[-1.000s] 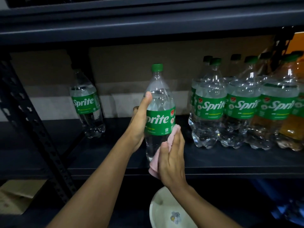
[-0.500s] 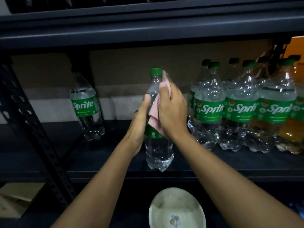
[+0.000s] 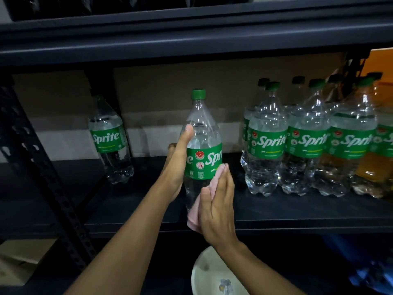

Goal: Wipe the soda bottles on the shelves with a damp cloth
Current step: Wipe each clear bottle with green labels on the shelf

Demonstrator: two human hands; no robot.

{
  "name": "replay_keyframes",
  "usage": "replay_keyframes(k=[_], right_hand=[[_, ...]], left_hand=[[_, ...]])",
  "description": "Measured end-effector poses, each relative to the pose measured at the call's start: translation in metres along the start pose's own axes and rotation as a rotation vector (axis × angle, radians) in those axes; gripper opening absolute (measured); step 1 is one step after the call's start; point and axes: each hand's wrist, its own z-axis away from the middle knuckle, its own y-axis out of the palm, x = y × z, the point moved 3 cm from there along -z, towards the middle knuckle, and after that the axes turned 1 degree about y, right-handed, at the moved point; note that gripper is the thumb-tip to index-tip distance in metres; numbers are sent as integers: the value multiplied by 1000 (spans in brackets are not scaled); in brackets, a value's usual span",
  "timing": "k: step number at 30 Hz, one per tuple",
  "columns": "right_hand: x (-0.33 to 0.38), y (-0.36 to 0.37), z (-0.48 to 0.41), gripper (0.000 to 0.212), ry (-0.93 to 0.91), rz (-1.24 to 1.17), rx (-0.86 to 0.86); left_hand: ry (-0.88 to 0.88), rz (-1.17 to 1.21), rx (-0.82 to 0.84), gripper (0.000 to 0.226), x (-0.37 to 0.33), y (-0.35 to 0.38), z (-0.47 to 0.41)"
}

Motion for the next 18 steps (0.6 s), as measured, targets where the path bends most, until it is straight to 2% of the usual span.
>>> replay_keyframes(k=[3,6,12,14,18], right_hand=[[20,-11,-35,62,7,-59,-36],[53,-25,-88,55,38,-126,-23],[92,-40,-153,34,213,-162,130],[87,-36,-147,37,207,-221,82],[61,-19,-101,49,16,-212,-134]], left_hand=[[37,-36,62,74,-10,3,7],[21,-44,97,74,-10,3,8],[37,5,21,69,-10,3,8],[24,73,29,70,-6,4,8],[113,103,50,74,2,4,11]])
